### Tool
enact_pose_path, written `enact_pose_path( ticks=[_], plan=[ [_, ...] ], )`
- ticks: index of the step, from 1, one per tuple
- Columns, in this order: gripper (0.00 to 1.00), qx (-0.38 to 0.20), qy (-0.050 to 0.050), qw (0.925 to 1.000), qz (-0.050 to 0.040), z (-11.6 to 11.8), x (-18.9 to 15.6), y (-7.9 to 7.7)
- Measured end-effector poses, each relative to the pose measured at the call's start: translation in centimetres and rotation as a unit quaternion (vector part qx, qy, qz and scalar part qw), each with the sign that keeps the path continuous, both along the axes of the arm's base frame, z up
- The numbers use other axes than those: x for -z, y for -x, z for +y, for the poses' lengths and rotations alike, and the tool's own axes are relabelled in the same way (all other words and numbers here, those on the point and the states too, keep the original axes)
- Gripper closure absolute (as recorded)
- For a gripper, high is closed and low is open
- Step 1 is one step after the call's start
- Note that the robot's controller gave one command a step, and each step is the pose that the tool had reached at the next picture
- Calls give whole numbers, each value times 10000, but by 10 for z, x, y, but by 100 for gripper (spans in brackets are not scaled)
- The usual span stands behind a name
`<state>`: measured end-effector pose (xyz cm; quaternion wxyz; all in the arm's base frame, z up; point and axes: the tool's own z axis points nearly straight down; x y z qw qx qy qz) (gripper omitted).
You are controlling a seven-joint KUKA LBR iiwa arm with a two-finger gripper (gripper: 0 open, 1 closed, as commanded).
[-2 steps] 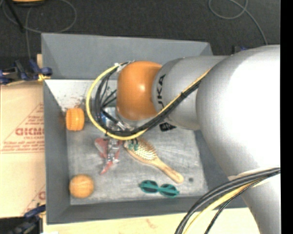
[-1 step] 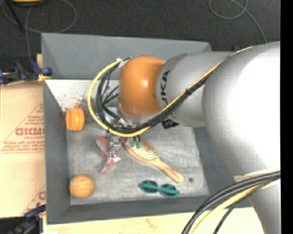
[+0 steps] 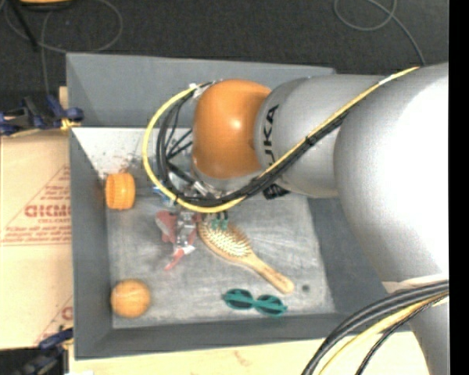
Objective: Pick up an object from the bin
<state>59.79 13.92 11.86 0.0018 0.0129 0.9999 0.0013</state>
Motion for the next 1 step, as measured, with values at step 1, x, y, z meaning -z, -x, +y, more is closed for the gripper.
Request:
enact_pose_path(
  ticks=[1],
  plan=[
    [100, 2, 0, 10000, 0, 0, -18, 0]
  ],
)
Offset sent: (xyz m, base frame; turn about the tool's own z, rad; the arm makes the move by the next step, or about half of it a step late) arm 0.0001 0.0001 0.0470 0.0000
